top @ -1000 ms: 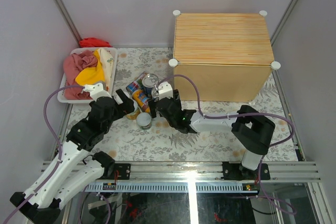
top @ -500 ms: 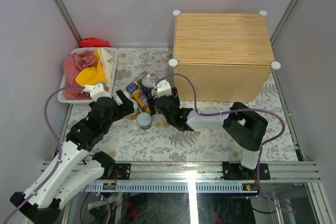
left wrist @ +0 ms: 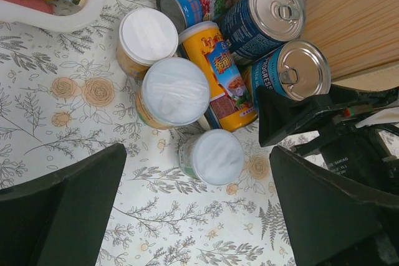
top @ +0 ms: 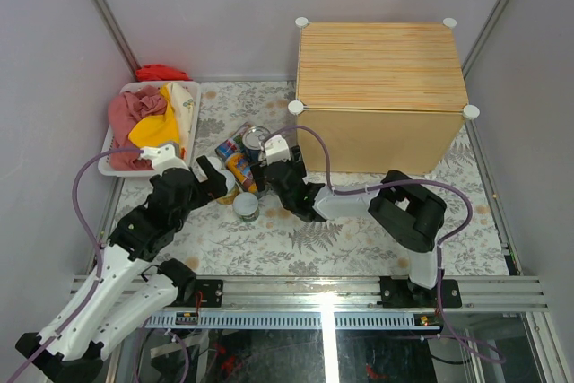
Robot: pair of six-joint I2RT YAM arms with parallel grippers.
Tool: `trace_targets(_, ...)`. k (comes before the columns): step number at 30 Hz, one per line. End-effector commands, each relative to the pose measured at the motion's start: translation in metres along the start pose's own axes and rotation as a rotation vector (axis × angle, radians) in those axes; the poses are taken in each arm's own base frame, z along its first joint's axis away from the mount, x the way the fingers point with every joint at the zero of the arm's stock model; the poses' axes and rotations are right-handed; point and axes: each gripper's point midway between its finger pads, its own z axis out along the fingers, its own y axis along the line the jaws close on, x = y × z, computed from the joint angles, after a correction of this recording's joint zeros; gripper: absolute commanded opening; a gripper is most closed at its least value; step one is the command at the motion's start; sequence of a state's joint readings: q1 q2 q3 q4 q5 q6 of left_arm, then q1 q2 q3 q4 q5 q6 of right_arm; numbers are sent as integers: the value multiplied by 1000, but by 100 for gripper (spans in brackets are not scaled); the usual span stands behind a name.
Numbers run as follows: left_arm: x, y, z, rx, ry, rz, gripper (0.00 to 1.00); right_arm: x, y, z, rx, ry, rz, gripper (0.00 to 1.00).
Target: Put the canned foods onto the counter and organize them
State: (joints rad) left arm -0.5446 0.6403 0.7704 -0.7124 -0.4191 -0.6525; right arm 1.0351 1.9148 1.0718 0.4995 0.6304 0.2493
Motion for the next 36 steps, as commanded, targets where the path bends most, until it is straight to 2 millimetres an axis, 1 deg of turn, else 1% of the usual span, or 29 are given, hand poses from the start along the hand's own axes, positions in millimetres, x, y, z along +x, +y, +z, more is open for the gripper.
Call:
trace_targets(1, -10, 0, -8, 9, -35, 13, 100, -46, 10, 9, -6, -137, 68, 99)
trace_targets(2, -10, 1, -9, 8, -37, 13, 100, -45, 10, 9, -8, -136, 65, 96)
trace_targets(4, -10, 4, -10, 2, -41, 13, 100, -43, 12, 11, -13, -137, 57, 88)
trace_targets(6, -10, 5, -12, 4, -45, 9, 100, -41, 14, 12, -28, -140, 47, 76)
trace_targets(9, -12, 6, -14, 6, -55, 2, 100, -42, 16, 10, -48, -144, 41, 54)
trace_targets(14, -13, 7, -16, 7, -63, -2, 100, -46, 15, 4, -63, -149, 26, 37)
trace_targets(17, -12, 8, -16, 6, -63, -4, 100, -50, 13, -3, -71, -152, 27, 34)
trace_targets(20, -11, 9, -16, 3, -64, -12, 100, -49, 11, -10, -84, -146, 29, 26)
trace_targets(23, -10, 10, -15, -2, -66, -19, 100, -49, 9, -18, -94, -140, 26, 24)
trace_targets(27, -11, 11, -14, -5, -72, -26, 100, -53, 8, -31, -106, -136, 8, 17)
trace_targets(32, -13, 9, -12, -4, -83, -41, 100, -65, 9, -53, -119, -152, -15, 12)
trace_targets(36, -14, 7, -11, -1, -90, -58, 100, -78, 4, -73, -124, -169, -11, 7)
